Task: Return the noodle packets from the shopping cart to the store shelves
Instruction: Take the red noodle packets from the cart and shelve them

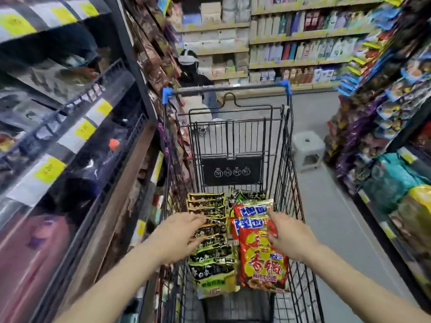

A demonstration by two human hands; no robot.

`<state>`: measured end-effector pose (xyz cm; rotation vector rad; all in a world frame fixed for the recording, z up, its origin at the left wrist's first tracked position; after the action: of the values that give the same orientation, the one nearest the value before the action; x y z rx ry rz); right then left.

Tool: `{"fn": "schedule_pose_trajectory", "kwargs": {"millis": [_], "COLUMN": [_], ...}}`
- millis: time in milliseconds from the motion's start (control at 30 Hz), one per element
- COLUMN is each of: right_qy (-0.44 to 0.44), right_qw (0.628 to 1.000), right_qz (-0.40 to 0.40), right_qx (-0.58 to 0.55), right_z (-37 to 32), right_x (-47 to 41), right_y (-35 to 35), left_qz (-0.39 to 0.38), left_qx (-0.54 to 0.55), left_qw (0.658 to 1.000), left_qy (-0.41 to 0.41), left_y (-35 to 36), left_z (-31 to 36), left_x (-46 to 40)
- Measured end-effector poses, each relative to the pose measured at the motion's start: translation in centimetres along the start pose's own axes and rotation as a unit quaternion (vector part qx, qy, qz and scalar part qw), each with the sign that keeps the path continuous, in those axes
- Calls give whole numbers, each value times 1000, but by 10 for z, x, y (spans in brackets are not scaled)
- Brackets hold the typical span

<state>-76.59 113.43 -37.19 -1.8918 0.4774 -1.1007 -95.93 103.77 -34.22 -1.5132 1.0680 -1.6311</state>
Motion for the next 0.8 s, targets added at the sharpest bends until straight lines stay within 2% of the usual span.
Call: {"fn": "schedule_pose_trajectory", "kwargs": {"millis": [100, 200, 400, 500, 633, 800], "right_qy": [65, 132, 250, 291, 306, 316], "right_qw": [995, 980, 924, 894, 877, 888], "right_qz": [-23, -52, -67, -31, 13, 42], "right_qx": [-78, -136, -281, -338, -370, -331], "right_z": [26, 49, 88, 104, 111, 107], "right_x": [-39, -69, -104, -114, -123, -127], "right_y": [64, 127, 215, 241, 256, 260], "left_qz": [-39, -33, -29, -38, -35, -47], "left_qx": [-9, -18, -27, -24, -11, -24], "left_qw": [999, 999, 998, 998, 999, 998], "left_qy": [8, 30, 51, 50, 38, 45], "left_y": [54, 94, 148, 163, 160, 164], "left_z": [-13, -23, -36, -41, -43, -37], "left_x": [-34, -55, -70, -71, -71, -67]}}
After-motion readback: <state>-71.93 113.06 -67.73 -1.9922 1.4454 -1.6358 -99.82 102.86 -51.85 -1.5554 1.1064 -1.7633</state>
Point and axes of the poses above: each hand's wrist, its own x-axis away from the middle knuckle, its own y-axis out of the palm, z = x × y, the point moved 8 cm from there along -x, towards the middle knuckle, and after that the axes turned 14 degrees about -z, right-handed, at the moved point
